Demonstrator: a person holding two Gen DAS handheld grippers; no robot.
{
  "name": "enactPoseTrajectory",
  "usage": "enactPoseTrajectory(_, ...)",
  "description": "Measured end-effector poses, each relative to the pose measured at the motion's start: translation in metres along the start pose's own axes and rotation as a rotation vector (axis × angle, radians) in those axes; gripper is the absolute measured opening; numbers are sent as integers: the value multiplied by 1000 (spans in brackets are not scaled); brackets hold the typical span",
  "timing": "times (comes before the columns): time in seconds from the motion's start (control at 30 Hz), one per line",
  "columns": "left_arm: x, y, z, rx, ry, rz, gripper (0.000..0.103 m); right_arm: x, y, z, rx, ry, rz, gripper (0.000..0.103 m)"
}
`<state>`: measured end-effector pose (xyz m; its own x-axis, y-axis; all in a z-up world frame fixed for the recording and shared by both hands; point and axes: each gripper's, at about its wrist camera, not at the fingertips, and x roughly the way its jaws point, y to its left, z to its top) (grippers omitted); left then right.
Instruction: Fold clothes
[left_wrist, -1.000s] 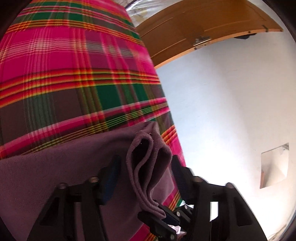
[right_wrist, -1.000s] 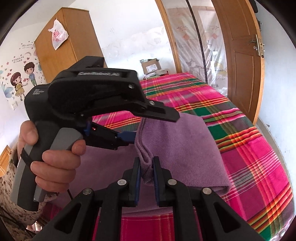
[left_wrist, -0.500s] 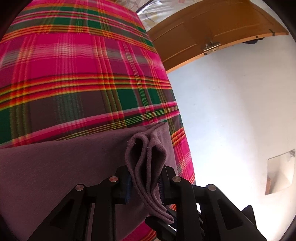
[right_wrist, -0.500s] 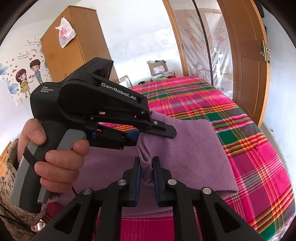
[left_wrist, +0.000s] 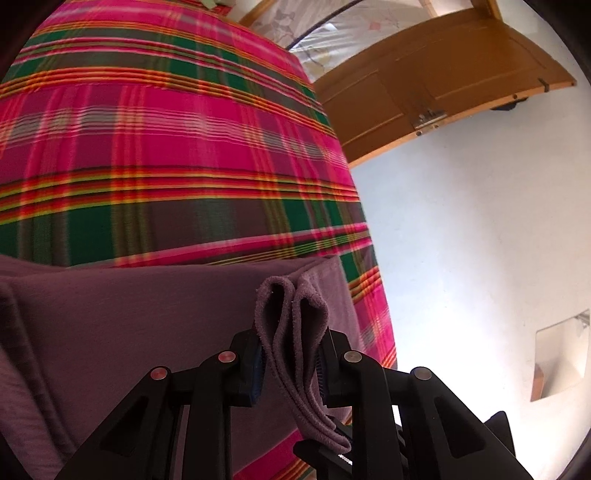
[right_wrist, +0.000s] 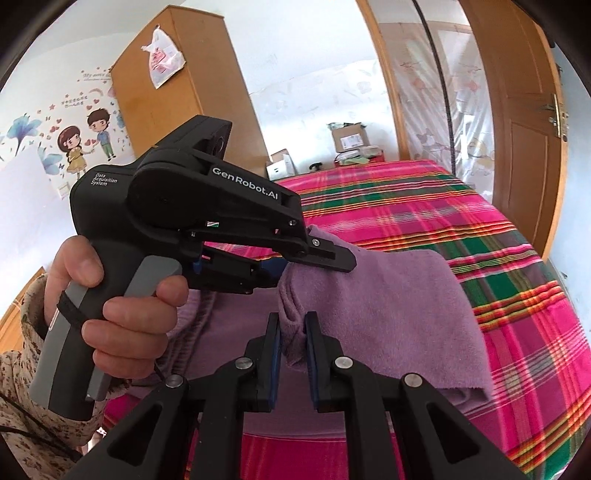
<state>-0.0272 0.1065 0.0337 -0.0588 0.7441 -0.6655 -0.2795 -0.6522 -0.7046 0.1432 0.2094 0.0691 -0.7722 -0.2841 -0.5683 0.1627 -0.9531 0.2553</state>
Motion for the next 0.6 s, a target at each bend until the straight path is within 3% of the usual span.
enactPoseTrajectory(0.6,-14,41,-10,-60,-18,79,22,36,24,-15,-10,84,57,13)
